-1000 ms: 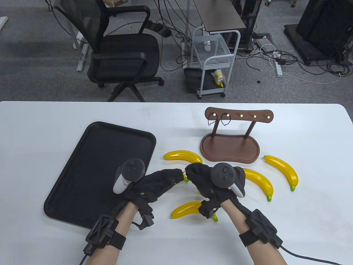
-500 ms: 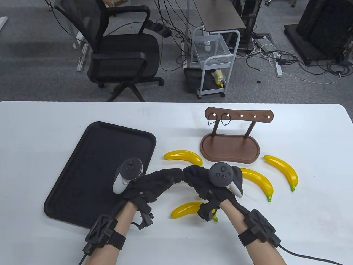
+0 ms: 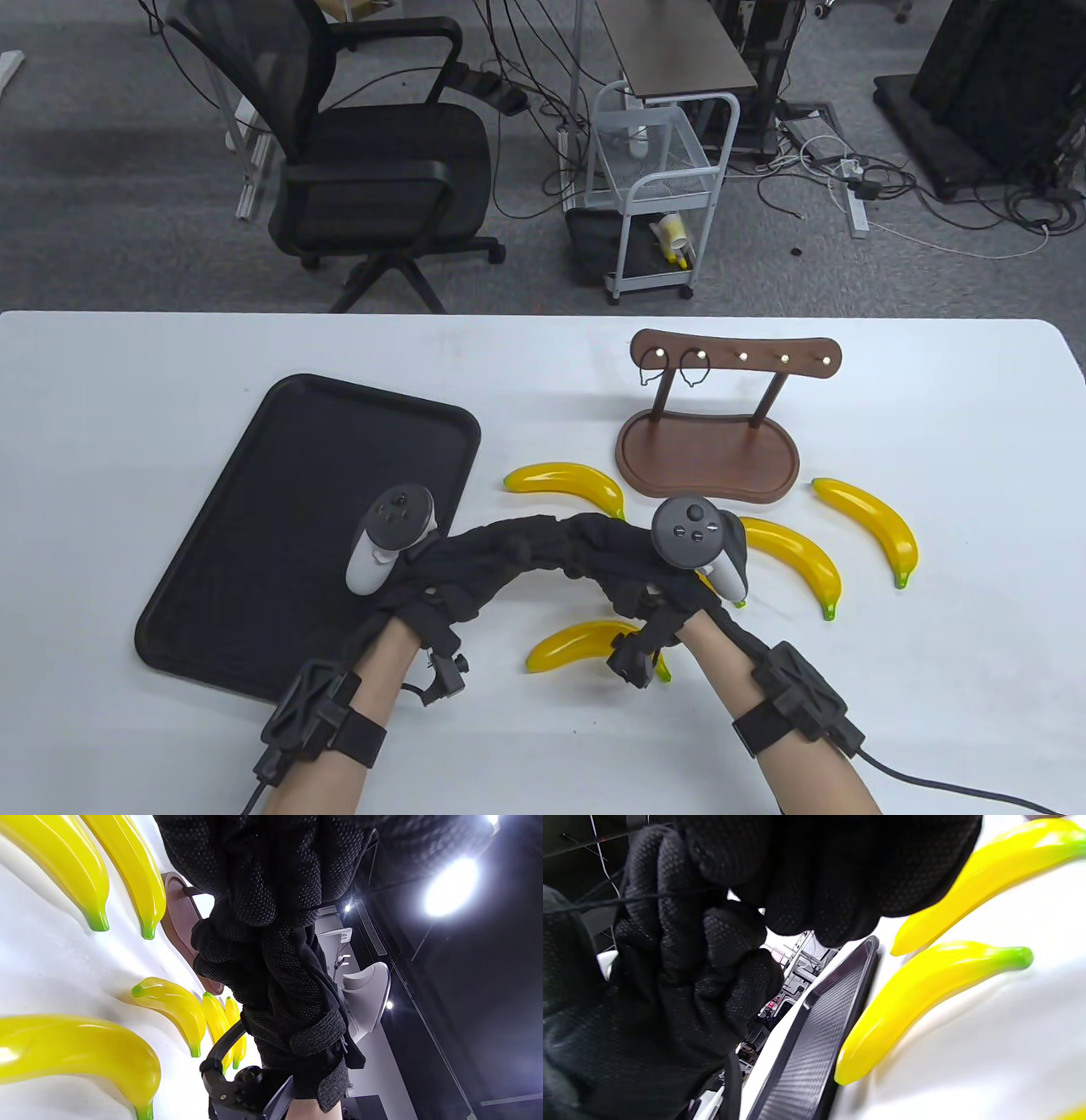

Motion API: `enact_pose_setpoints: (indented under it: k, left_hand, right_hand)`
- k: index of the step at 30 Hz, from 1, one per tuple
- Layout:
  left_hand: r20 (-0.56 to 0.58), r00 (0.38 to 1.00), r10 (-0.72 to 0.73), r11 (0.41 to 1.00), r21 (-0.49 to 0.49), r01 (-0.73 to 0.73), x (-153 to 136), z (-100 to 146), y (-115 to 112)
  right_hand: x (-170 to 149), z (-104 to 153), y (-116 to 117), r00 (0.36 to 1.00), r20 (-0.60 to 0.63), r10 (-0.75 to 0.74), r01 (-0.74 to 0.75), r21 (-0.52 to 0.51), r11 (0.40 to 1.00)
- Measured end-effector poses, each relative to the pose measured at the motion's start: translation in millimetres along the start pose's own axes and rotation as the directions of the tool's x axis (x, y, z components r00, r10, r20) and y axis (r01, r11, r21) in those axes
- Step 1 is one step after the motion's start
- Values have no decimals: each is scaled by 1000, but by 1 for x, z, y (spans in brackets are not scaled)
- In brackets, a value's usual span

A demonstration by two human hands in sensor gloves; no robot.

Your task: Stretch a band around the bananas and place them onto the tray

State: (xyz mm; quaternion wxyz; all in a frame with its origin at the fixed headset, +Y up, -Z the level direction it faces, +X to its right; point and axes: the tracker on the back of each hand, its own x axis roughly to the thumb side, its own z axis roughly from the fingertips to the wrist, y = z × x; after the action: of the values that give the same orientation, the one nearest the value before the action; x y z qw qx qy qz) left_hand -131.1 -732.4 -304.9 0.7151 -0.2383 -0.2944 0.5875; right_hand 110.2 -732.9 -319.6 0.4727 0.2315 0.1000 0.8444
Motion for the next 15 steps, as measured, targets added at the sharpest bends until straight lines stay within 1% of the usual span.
enact_pose_setpoints:
  k: [3,6,8,12,15]
  left_hand:
    - [-2,999,-50,999,7,50,3,0,0]
    - [-3,999,-51,999,5,51,4,1,1]
    - [-10,996,-93,996,16,93,7,2,1]
    - [-32,982,-187,981,44,189,12,4,3]
    - [-38,977,-212,975,57,214,14,6,5]
  right_hand:
    - [0,0,-1,1000,7,12,-12,5,1000]
    - [-2,0,-1,1000,-3,8,-8,3,1000]
    - [-3,0,-1,1000,-8,15,-15,-2,1000]
    - [0,1,-6,995,6,104,-104,-17,994]
    - [3,3,-12,987,17,158,-157,-30,987]
